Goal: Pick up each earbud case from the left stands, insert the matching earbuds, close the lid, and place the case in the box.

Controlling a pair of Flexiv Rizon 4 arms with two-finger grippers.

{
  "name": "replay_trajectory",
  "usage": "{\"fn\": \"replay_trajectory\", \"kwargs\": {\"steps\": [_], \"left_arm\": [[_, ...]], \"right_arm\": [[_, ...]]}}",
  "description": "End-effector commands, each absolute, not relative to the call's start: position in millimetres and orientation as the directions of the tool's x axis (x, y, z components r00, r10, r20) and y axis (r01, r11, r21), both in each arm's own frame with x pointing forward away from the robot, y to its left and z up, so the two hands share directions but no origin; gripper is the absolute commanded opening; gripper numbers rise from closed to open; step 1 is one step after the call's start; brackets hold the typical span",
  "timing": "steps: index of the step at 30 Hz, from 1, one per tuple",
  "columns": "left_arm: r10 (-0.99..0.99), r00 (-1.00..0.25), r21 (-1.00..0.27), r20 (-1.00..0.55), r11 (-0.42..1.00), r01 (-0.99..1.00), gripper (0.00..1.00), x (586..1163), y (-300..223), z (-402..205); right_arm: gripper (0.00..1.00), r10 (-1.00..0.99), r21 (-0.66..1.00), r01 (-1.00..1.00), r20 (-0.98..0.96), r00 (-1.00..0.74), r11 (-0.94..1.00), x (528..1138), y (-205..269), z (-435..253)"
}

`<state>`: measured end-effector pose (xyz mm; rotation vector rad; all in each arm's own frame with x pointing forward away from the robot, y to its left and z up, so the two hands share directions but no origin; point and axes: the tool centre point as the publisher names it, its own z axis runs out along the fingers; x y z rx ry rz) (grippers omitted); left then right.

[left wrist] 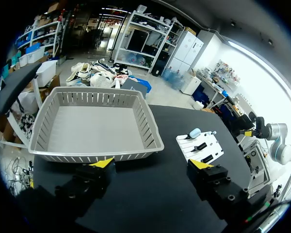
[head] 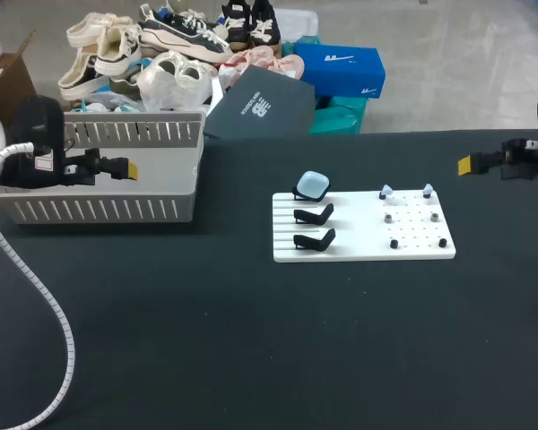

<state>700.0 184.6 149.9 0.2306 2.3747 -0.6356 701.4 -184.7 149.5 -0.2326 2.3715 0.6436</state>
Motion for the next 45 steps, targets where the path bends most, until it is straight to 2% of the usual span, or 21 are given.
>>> {"fn": "replay_trajectory", "kwargs": {"steps": [1, 8, 15, 22, 26, 36, 45], "left_arm": [[0.001, -0.768, -0.382, -0.640, 0.867, 0.320, 1.00, 700, 185, 150], [0.001, -0.768, -0.382, -0.640, 0.867, 0.320, 1.00, 700, 185, 150], [0.141, -0.696, -0.358, -0.704, 0.776, 0.519, 1.00, 709, 172, 161], [0.322, -0.497, -0.207, -0.806, 0.633, 0.746, 1.00, 719, 149, 188], [0.430, -0.364, -0.119, -0.826, 0.498, 0.859, 1.00, 725, 132, 188], [0.546, -0.162, -0.028, -0.822, 0.246, 0.969, 1.00, 742, 94, 163], [0.551, -0.054, -0.006, -0.833, 0.090, 0.996, 1.00, 767, 58, 136]], "right_arm": [[1.00, 0.000, 0.388, -0.325, -0.641, -0.767, 0.863, 702, -185, 150], [1.00, 0.000, 0.388, -0.325, -0.641, -0.767, 0.863, 702, -185, 150], [1.00, 0.000, 0.388, -0.325, -0.641, -0.767, 0.863, 702, -185, 150], [1.00, 0.000, 0.388, -0.325, -0.641, -0.767, 0.863, 702, -185, 150], [1.00, 0.000, 0.388, -0.325, -0.641, -0.767, 0.863, 702, -185, 150], [1.00, 0.000, 0.388, -0.325, -0.641, -0.767, 0.863, 702, -185, 150], [1.00, 0.000, 0.388, -0.325, -0.641, -0.767, 0.863, 702, -185, 150]]}}
